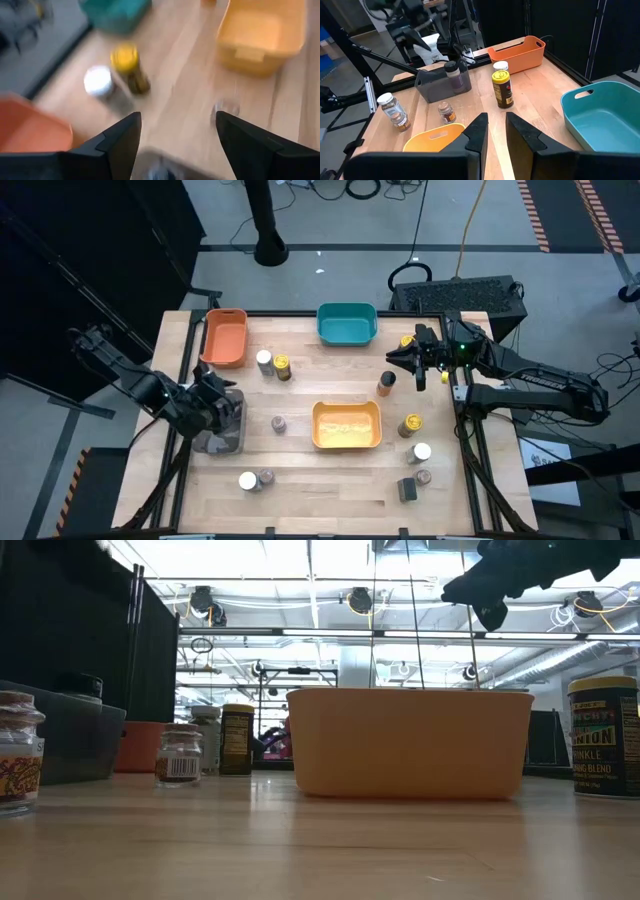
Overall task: Sort spices by type
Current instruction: Put the top right yellow spice bottle into the green bin
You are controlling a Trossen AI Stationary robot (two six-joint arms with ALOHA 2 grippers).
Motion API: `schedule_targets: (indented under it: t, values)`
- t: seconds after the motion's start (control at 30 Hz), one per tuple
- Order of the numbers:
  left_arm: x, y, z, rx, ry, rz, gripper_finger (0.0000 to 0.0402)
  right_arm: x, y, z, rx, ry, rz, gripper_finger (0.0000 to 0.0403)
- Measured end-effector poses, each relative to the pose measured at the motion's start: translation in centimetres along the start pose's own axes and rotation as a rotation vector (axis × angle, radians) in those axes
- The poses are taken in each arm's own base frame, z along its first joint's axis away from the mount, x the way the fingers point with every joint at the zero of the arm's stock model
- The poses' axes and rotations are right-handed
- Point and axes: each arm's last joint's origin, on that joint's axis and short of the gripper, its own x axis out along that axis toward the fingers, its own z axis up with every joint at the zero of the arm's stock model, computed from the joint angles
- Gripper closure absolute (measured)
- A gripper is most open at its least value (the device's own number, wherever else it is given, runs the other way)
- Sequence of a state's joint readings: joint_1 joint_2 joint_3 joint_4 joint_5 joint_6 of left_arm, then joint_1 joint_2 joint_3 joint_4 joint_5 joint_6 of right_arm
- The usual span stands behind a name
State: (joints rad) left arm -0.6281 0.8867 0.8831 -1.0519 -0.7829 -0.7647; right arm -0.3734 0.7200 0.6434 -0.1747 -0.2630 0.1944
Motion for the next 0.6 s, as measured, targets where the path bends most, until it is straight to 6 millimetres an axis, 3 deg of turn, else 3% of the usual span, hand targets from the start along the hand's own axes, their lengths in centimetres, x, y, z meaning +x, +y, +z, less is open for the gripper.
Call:
schedule_targets:
  t: [0.17, 0.33, 0.5, 0.6]
  values:
    - [-0.3, -0.8, 1.7, 0.101, -0.182, 0.021, 0.0139, 0.0, 0.0, 0.0, 0.000, 0.000, 0.000, 0.0351]
    - [-0.4, -2.2, 3.0, 0.255, -0.256, -0.080, 0.0139, 0.0, 0.0, 0.0, 0.024, 0.002, 0.000, 0.0351]
    - [0.3, -3.1, 3.0, 0.412, -0.309, -0.143, 0.0139, 0.1, 0.1, 0.7, 0.020, -0.070, 0.015, 0.0351]
    - [1.3, -3.1, 2.7, 0.443, -0.328, -0.114, 0.0139, 0.0, 0.0, 1.7, 0.106, -0.185, -0.058, 0.0351]
